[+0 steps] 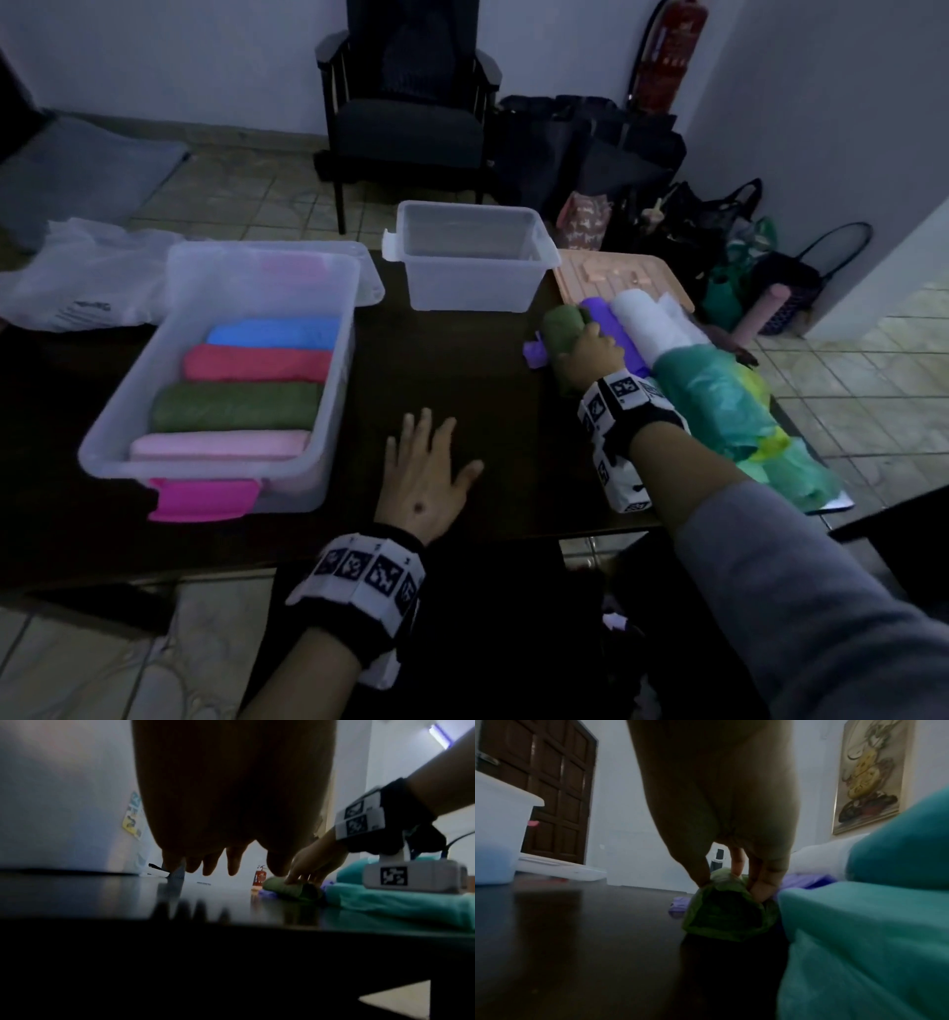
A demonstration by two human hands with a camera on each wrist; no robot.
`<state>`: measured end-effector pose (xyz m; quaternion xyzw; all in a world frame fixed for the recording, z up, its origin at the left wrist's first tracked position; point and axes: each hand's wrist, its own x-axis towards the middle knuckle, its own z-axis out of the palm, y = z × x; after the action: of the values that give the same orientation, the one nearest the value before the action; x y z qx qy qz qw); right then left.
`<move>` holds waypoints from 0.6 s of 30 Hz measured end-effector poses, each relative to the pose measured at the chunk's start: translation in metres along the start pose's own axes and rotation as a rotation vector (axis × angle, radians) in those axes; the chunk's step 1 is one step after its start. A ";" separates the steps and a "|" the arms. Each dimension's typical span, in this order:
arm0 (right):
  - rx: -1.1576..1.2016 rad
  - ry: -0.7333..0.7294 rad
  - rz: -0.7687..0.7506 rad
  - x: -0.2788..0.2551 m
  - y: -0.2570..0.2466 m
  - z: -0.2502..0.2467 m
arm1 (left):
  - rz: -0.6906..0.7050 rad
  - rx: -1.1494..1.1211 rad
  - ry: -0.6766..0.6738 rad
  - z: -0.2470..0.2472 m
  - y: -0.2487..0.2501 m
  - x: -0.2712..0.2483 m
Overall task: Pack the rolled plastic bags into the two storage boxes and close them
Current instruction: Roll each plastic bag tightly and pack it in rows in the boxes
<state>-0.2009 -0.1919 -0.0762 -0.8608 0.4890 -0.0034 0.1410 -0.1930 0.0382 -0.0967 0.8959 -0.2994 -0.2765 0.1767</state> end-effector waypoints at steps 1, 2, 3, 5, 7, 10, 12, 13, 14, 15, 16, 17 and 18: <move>0.031 -0.001 0.004 0.001 0.000 0.001 | -0.012 0.035 0.016 0.002 -0.005 0.003; 0.064 -0.010 0.015 0.001 -0.001 0.002 | -0.025 0.067 0.038 0.004 -0.009 0.005; 0.090 -0.024 0.022 -0.001 -0.003 0.002 | -0.039 0.096 0.061 0.006 -0.012 0.006; 0.104 -0.060 0.047 -0.003 -0.007 0.004 | -0.057 0.154 0.091 0.012 -0.017 0.007; 0.089 -0.086 0.056 -0.006 -0.011 0.006 | -0.059 0.210 0.122 0.017 -0.020 0.008; 0.093 -0.139 0.000 -0.008 -0.013 0.008 | -0.050 0.221 0.172 0.022 -0.024 0.010; 0.094 -0.161 -0.044 -0.011 -0.013 0.008 | -0.042 0.223 0.194 0.024 -0.025 0.010; 0.081 -0.166 -0.054 -0.013 -0.013 0.008 | -0.039 0.222 0.204 0.025 -0.026 0.010; 0.057 -0.171 -0.065 -0.017 -0.014 0.009 | -0.038 0.222 0.215 0.026 -0.026 0.010; 0.026 -0.181 -0.081 -0.021 -0.016 0.010 | -0.036 0.222 0.227 0.027 -0.027 0.010; -0.001 -0.191 -0.097 -0.026 -0.018 0.011 | -0.034 0.221 0.237 0.028 -0.027 0.011; -0.015 -0.195 -0.106 -0.030 -0.020 0.013 | -0.031 0.220 0.247 0.029 -0.027 0.011; -0.016 -0.189 -0.108 -0.034 -0.022 0.016 | -0.028 0.221 0.256 0.030 -0.028 0.011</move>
<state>-0.1978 -0.1488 -0.0817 -0.8835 0.4265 0.0739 0.1791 -0.1911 0.0476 -0.1377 0.9418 -0.2906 -0.1280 0.1101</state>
